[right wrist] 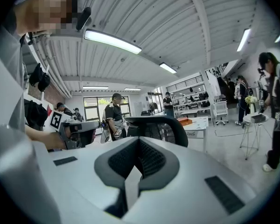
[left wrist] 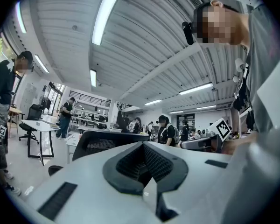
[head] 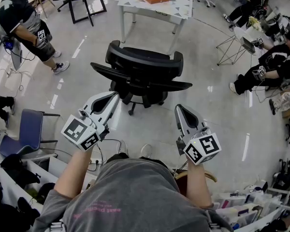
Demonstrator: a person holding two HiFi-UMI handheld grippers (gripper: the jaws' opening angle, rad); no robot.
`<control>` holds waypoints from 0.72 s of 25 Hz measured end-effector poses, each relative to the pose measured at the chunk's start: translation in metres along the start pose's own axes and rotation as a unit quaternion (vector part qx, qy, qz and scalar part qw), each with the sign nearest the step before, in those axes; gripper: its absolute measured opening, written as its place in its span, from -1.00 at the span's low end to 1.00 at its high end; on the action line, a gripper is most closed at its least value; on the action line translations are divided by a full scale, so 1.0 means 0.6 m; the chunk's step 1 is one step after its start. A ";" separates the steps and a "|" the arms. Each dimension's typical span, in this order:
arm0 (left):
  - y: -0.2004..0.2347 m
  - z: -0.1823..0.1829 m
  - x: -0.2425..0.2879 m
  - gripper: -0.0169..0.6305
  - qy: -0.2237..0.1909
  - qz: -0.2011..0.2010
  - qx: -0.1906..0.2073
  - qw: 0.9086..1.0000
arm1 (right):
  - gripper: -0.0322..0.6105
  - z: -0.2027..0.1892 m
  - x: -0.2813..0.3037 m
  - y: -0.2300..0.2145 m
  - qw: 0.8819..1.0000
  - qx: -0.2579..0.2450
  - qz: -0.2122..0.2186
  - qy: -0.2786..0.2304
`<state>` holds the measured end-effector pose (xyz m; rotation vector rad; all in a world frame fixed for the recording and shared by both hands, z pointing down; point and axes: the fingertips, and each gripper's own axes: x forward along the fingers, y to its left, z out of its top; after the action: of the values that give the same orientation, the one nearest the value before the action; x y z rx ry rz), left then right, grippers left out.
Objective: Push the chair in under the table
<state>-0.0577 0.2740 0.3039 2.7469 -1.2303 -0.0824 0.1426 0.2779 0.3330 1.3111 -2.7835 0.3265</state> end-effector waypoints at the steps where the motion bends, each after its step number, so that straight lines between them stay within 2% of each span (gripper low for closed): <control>1: 0.000 0.000 0.000 -0.95 0.000 0.000 0.000 1.000 | -0.89 0.000 0.000 0.000 1.000 0.000 0.000 0.000; 18: 0.000 -0.007 -0.001 -0.94 0.006 0.001 0.003 1.000 | -0.89 0.001 0.000 0.002 1.000 -0.005 -0.003 -0.002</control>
<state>-0.0578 0.2748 0.3079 2.7474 -1.2319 -0.0620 0.1416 0.2786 0.3322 1.3176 -2.7804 0.3105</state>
